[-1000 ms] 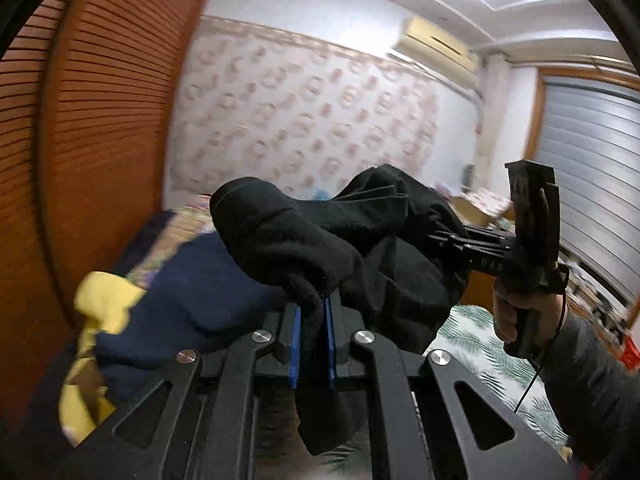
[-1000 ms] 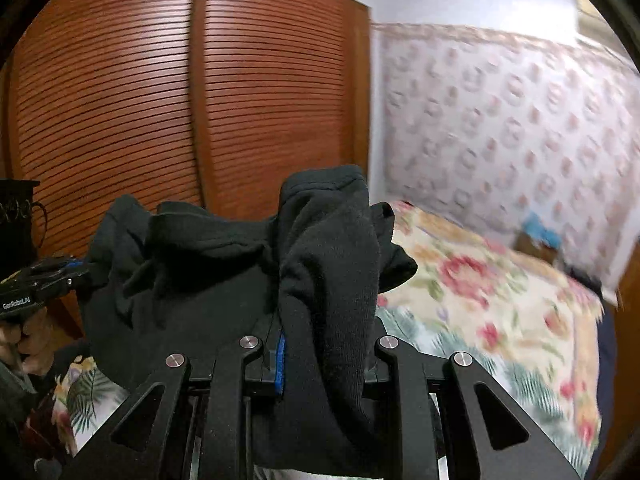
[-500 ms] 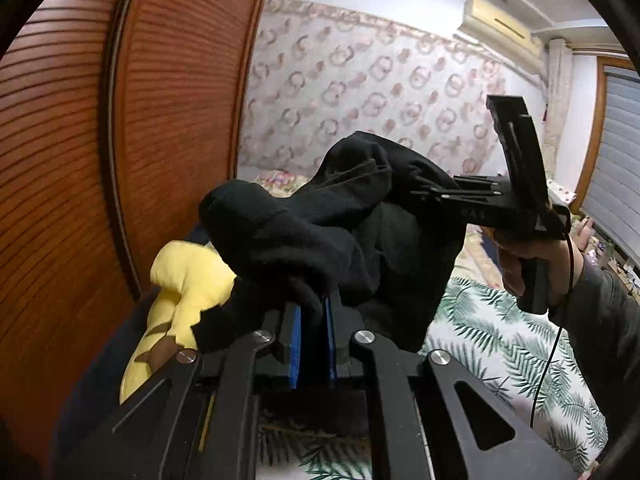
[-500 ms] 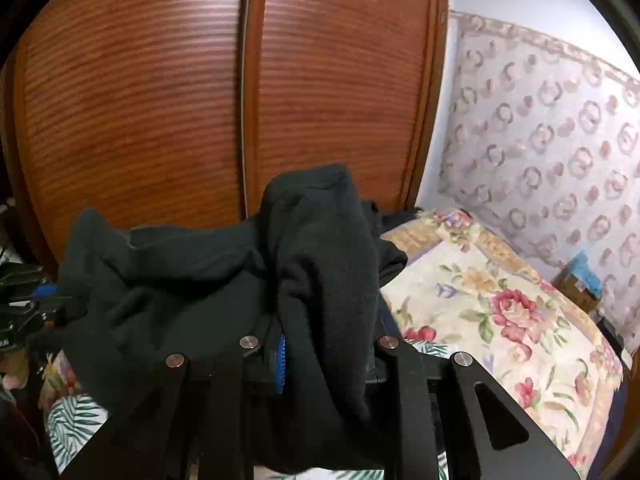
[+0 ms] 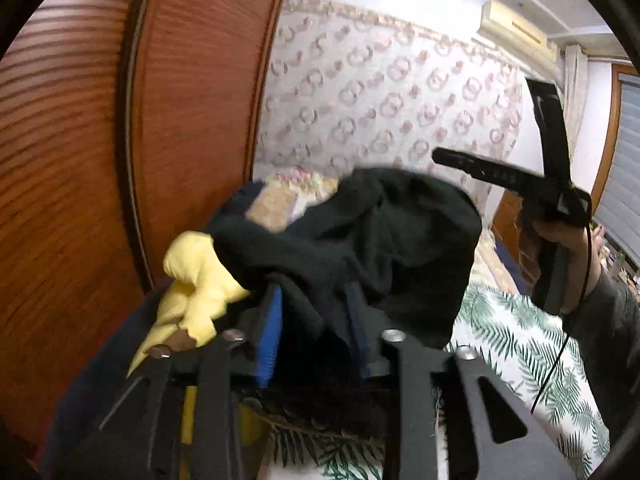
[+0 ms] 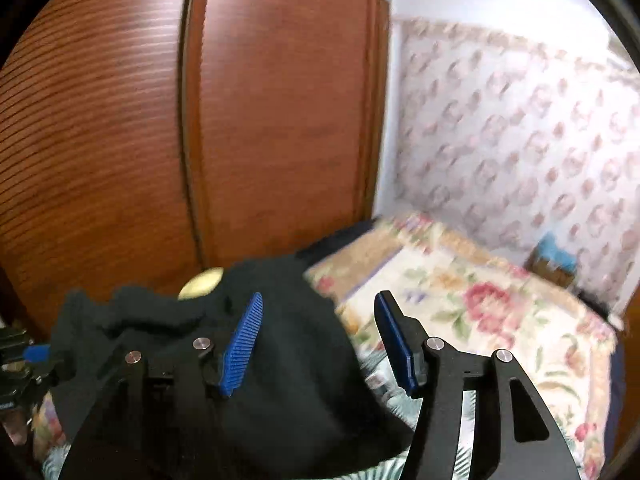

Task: Fold small clothes
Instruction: 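Lift the folded shirt with both grippers and carry it to the clothes stack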

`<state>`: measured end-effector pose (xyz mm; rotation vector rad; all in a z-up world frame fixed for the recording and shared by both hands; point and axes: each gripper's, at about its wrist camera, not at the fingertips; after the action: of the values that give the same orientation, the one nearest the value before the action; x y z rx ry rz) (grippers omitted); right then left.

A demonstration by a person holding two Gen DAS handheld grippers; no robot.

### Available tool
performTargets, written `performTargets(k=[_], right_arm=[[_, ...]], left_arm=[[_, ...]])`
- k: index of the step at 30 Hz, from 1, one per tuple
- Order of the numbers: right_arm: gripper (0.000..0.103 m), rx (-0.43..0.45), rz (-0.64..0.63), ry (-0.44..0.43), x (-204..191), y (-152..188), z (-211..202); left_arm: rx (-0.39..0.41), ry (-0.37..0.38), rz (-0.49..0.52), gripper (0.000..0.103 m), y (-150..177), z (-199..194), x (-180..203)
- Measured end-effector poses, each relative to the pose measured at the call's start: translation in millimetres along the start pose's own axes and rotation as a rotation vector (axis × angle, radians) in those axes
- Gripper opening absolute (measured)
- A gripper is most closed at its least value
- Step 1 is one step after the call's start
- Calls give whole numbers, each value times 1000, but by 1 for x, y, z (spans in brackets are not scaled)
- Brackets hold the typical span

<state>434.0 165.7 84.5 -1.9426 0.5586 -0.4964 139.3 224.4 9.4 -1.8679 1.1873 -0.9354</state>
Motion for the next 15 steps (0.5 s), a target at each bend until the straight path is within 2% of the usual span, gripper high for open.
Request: performTargets(k=[1, 2, 3, 5, 7, 11, 15], right_arm=[[60, 19, 10, -7, -1, -3, -4], [60, 30, 15, -28, -4, -6, -6], [60, 28, 14, -54, -7, -5, -7], [60, 6, -6, -102, -14, -3, -4], [60, -29, -35, -127, -19, 2, 5], [60, -116, -56, -100, -18, 12, 39], [60, -160, -12, -112, 0, 11, 77]], left_arm=[[30, -7, 4, 47, -3, -5, 0], [55, -15, 10, 55, -5, -9, 1], [73, -22, 19, 68, -8, -11, 1], [82, -13, 32, 79, -10, -8, 4], [60, -12, 42, 79, -8, 3, 6], [-102, 4, 52, 79, 12, 44, 7], [-137, -10, 49, 79, 28, 53, 1]])
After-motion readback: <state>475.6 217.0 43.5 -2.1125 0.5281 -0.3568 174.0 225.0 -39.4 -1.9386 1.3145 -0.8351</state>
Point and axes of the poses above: each gripper's, at about its wrist camera, not at the fingertips, and z roughly the way its jaws point, x to its right, y to its underside, and after that the axes turned 1 degree about -y, right-handed
